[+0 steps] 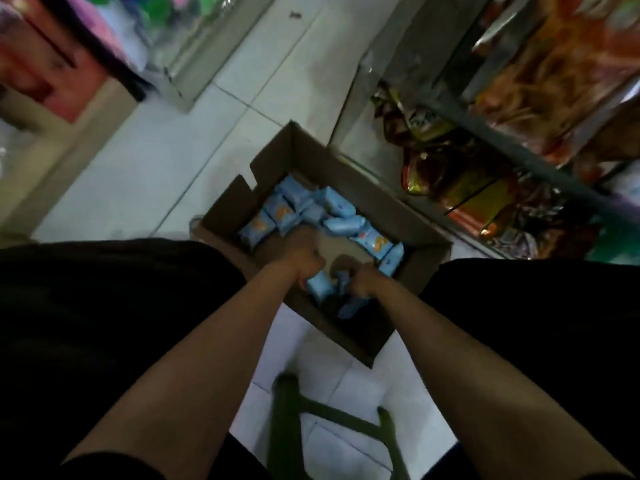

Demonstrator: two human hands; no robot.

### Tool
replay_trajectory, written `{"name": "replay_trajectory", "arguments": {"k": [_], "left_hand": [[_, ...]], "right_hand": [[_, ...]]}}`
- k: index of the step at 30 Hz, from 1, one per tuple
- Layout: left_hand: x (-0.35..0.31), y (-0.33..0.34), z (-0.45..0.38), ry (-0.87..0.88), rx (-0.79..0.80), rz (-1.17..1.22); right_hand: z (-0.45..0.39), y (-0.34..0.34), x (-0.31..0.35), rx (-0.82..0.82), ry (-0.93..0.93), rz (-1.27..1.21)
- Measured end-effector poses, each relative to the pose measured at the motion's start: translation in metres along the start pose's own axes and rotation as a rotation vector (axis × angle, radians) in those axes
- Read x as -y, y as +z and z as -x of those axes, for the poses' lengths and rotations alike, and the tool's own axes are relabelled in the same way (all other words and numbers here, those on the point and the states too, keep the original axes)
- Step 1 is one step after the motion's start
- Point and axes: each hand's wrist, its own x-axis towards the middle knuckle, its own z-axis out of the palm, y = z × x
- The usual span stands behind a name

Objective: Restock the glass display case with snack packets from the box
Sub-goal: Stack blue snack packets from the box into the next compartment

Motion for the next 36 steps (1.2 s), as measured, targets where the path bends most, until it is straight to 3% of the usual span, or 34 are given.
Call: {"name": "replay_trajectory", "arguments": {"k": [4, 10, 14, 17, 20, 24, 26, 30, 32, 34, 36], "left_hand": [[0.015, 0.018, -0.02, -0.139, 0.144, 0.089], [0.036, 0.03, -0.04, -0.094, 0.136, 0.141], [0.04, 0.03, -0.045, -0.094, 0.139, 0.196], [0.044, 0.032, -0.045, -0.107, 0.129, 0.214], [0.042, 0.032, -0.043, -0.146, 0.136, 0.309], [0.028, 0.017, -0.041, -0.22, -0.028, 0.734], [0.02, 0.006, -0.043, -0.261, -0.051, 0.98], [0.021, -0.002, -0.055, -0.131, -0.063, 1.174], [0.025, -0.006, -0.061, -0.098, -0.034, 1.211], [0.026, -0.012, -0.063, -0.109, 0.134, 1.322], [0.03, -0.014, -0.069, -0.152, 0.22, 1.435]], "right_hand": [[-0.05, 0.045, -0.02, -0.098, 0.069, 0.073], [-0.07, 0.072, -0.01, -0.169, 0.148, 0.223], [-0.078, 0.075, -0.008, -0.209, 0.106, 0.459], [-0.082, 0.067, -0.013, -0.192, 0.054, 0.438], [-0.075, 0.052, -0.016, -0.229, 0.037, 0.221], [-0.059, 0.004, -0.004, -0.452, 0.117, -0.559], [-0.049, -0.023, 0.01, -0.577, 0.108, -0.803], [-0.038, -0.058, 0.033, -0.493, -0.035, -1.096], [-0.044, -0.063, 0.031, -0.517, -0.021, -1.175], [-0.063, -0.058, 0.02, -0.649, 0.037, -0.931], [-0.083, -0.05, 0.006, -0.61, 0.038, -0.48]]}}
